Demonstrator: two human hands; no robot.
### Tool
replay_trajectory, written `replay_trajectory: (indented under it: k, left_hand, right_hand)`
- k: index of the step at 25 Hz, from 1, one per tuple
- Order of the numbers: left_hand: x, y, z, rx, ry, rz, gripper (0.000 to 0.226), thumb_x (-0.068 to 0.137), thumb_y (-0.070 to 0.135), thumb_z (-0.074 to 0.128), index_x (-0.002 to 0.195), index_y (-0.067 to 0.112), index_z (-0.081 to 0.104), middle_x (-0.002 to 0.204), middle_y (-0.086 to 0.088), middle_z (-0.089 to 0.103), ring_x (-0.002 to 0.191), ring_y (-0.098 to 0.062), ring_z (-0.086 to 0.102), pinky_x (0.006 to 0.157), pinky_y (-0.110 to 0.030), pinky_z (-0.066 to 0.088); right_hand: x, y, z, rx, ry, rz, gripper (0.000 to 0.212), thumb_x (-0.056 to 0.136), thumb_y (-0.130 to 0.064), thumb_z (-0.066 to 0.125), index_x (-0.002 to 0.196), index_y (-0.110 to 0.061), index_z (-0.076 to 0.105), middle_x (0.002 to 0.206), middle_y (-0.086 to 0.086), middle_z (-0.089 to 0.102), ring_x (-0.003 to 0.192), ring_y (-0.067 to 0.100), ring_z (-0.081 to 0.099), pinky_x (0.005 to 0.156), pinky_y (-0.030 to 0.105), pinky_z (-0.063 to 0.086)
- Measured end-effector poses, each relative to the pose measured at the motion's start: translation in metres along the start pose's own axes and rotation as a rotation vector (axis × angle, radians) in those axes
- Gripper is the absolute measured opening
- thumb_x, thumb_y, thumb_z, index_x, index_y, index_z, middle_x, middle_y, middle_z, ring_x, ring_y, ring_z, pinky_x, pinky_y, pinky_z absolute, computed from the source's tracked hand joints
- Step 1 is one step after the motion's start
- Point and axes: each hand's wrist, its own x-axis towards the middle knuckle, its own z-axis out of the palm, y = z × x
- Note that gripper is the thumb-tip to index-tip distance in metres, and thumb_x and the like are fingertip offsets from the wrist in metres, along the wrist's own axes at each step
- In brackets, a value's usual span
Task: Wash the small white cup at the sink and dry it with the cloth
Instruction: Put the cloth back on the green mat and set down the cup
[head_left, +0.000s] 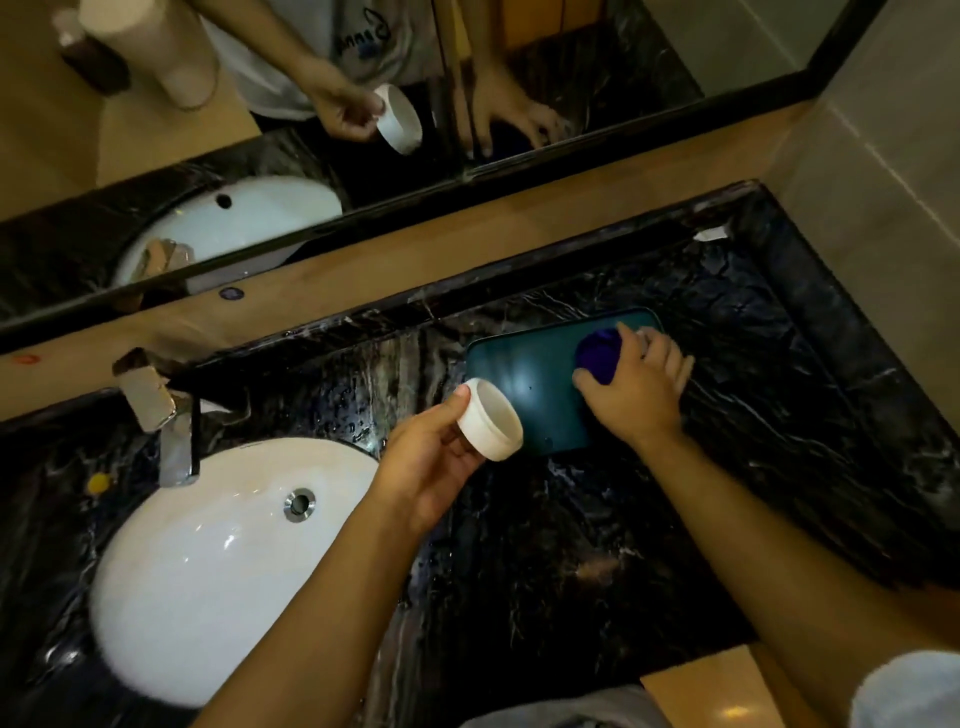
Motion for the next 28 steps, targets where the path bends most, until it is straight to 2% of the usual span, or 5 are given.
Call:
replay_trajectory:
  k: [4, 8, 15, 18, 28]
  left_hand:
    - [0.004, 0.002, 0.011, -0.033, 0.041, -0.034, 0.028, 0.088, 0.028, 0.069, 0.108, 0.008, 0.07, 0.095, -0.012, 0.075, 0.089, -0.027, 0.071, 0.089, -0.049, 0.057]
    - [0.007, 0.004, 0.02, -0.087, 0.063, -0.058, 0.021, 0.096, 0.026, 0.064, 0.105, 0.008, 0.067, 0.083, -0.007, 0.072, 0.076, -0.022, 0.071, 0.076, -0.043, 0.059]
    - [0.009, -0.001, 0.024, 0.688, 0.248, 0.363, 0.055, 0.09, 0.055, 0.067, 0.085, 0.001, 0.07, 0.068, -0.011, 0.062, 0.059, -0.021, 0.056, 0.054, -0.033, 0.047]
    - [0.014, -0.005, 0.011, 0.819, 0.297, 0.555, 0.031, 0.089, 0.047, 0.071, 0.096, 0.017, 0.062, 0.079, -0.005, 0.058, 0.067, -0.02, 0.056, 0.059, -0.042, 0.051]
    - [0.062, -0.011, 0.002, 0.815, 0.256, 0.361, 0.004, 0.087, 0.011, 0.076, 0.089, 0.013, 0.074, 0.082, -0.008, 0.079, 0.065, -0.019, 0.076, 0.067, -0.042, 0.066]
  right_hand:
    - [-0.052, -0.035, -0.017, 0.614, -0.328, -0.439, 0.065, 0.071, -0.031, 0.061, 0.136, -0.028, 0.056, 0.133, -0.002, 0.05, 0.124, 0.014, 0.051, 0.101, 0.03, 0.047]
    - [-0.076, -0.052, -0.016, 0.493, -0.47, -0.569, 0.064, 0.086, -0.032, 0.065, 0.144, -0.033, 0.039, 0.134, -0.014, 0.046, 0.113, 0.004, 0.052, 0.092, 0.022, 0.048]
    - [-0.066, -0.051, -0.02, 0.616, -0.351, -0.26, 0.05, 0.095, -0.026, 0.055, 0.144, -0.03, 0.044, 0.116, 0.006, 0.068, 0.09, 0.019, 0.068, 0.072, 0.037, 0.059]
    - [-0.061, -0.051, -0.022, 0.769, -0.402, -0.162, 0.039, 0.091, -0.018, 0.053, 0.128, -0.029, 0.042, 0.107, 0.008, 0.07, 0.067, 0.014, 0.072, 0.054, 0.035, 0.06]
    - [-0.032, -0.052, 0.006, 0.765, -0.292, 0.162, 0.021, 0.095, -0.009, 0.058, 0.114, -0.004, 0.065, 0.119, 0.015, 0.049, 0.097, 0.034, 0.066, 0.051, 0.046, 0.063]
